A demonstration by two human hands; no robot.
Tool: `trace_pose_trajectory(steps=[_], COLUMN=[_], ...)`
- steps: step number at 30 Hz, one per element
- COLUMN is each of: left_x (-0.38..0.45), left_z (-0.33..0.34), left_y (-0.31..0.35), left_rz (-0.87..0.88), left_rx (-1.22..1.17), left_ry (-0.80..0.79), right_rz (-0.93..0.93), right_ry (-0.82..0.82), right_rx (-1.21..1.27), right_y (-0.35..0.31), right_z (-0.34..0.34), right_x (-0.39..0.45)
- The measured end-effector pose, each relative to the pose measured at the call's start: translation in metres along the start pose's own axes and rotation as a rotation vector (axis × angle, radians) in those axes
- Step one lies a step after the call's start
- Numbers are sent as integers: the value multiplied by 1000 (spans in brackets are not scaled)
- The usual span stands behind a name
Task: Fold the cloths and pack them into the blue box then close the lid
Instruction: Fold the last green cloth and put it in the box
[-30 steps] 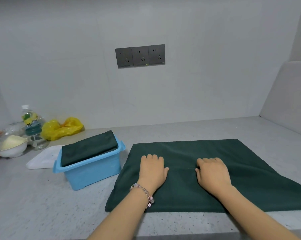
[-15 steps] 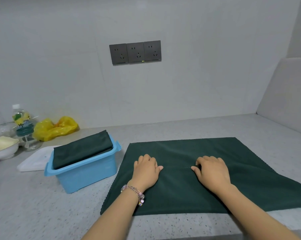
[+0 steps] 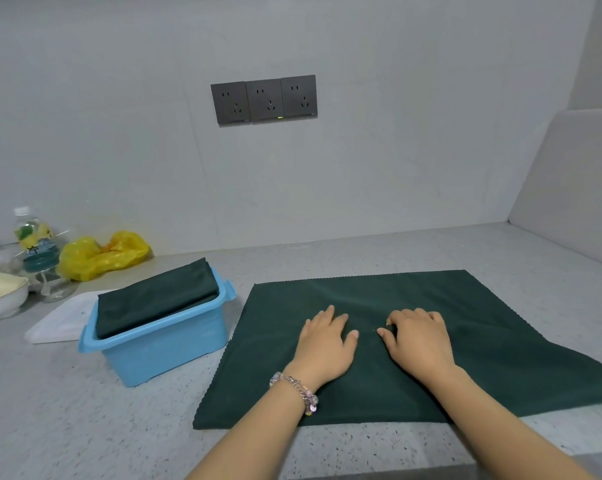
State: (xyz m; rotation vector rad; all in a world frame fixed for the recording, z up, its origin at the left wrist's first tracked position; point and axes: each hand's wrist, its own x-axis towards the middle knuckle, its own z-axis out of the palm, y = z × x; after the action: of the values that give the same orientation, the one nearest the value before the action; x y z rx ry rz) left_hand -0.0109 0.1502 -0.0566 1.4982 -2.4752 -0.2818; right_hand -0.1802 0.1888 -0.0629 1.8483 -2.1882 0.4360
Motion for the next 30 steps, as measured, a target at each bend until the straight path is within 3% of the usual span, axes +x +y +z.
trace_pose_trajectory(steps=[3, 11, 19, 23, 27, 30], left_x=[-2, 0, 1, 1, 1, 0], left_z=[11, 15, 16, 16, 15, 11], left_y=[4, 0, -2, 0, 2, 3], left_rz=[-33, -33, -38, -35, -37, -26], left_rx=[138, 182, 182, 175, 148, -18], left_ry=[-94, -86, -85, -88, -86, 42], right_rz=[-14, 12, 62, 29, -73, -76], right_ry=[18, -1, -41, -30, -25, -70], right_rx=[-19, -273, -362, -254, 166, 244], right_y=[4, 73, 111, 94, 54, 34], right_z=[-1, -25, -33, -25, -16, -7], right_x=[0, 1, -1, -6, -9, -10])
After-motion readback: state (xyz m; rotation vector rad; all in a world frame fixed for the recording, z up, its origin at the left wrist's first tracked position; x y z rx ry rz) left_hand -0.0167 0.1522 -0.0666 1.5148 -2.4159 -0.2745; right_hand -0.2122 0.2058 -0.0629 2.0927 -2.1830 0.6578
